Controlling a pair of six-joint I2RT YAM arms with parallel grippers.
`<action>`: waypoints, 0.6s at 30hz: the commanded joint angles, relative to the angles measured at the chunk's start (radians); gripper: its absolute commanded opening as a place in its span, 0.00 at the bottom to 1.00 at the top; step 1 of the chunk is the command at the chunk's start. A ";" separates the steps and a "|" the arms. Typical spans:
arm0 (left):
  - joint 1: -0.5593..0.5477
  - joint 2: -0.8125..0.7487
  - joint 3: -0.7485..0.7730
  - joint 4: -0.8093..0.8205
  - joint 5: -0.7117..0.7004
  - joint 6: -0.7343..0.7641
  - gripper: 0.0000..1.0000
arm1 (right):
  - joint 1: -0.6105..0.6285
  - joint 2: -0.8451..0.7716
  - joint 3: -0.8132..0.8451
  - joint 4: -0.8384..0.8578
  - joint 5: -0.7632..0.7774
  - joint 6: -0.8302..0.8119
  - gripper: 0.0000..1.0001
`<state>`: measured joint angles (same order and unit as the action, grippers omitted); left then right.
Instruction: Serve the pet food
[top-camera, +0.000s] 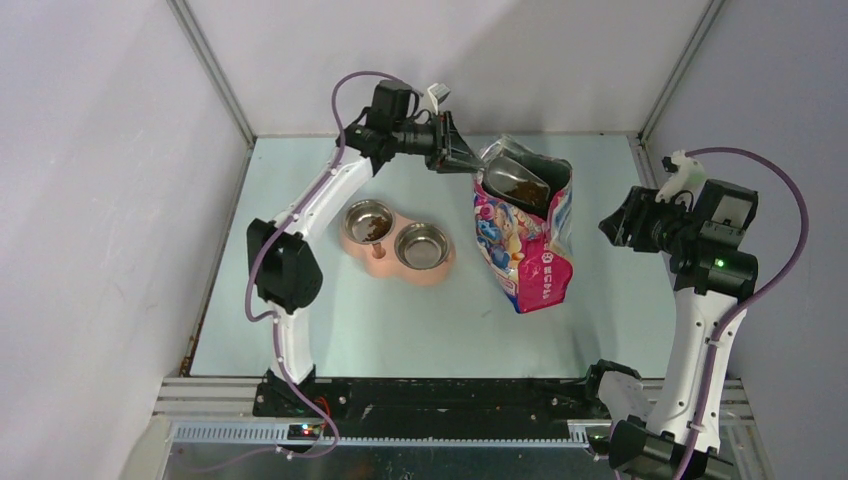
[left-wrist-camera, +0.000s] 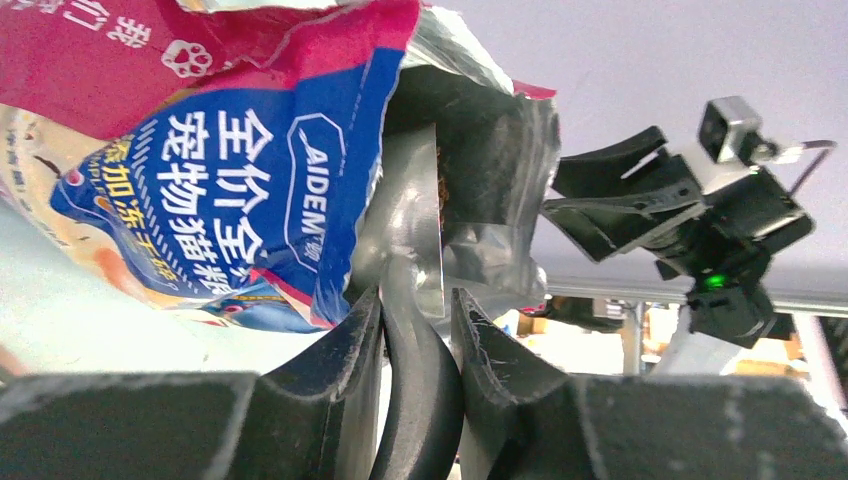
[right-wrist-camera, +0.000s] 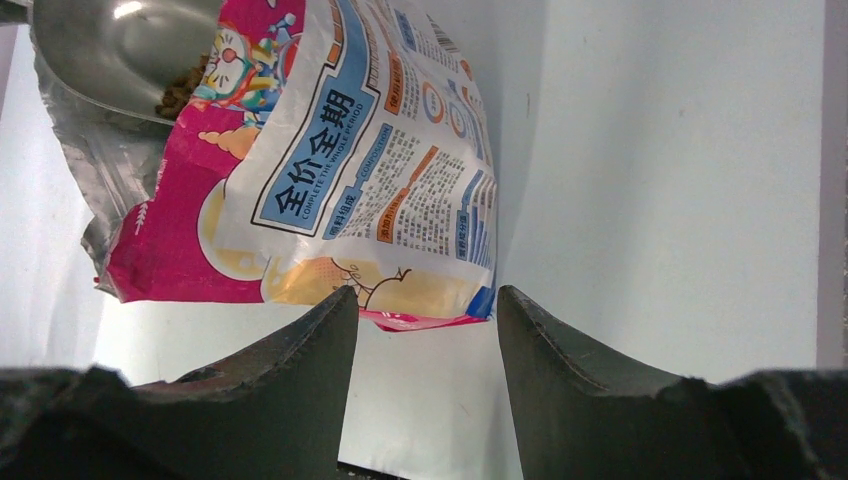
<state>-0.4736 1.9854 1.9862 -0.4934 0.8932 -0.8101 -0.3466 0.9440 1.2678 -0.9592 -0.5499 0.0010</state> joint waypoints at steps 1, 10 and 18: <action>0.034 -0.079 -0.010 0.165 0.066 -0.145 0.00 | -0.005 0.011 0.000 -0.006 0.020 -0.017 0.56; 0.066 -0.064 -0.043 0.325 0.115 -0.330 0.00 | -0.005 0.031 0.010 -0.025 0.052 -0.039 0.56; 0.095 -0.109 -0.279 0.578 0.208 -0.509 0.00 | -0.005 0.038 0.023 -0.038 0.064 -0.044 0.56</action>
<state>-0.3763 1.9461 1.8072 -0.1143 1.0126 -1.1923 -0.3473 0.9802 1.2667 -0.9920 -0.4999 -0.0296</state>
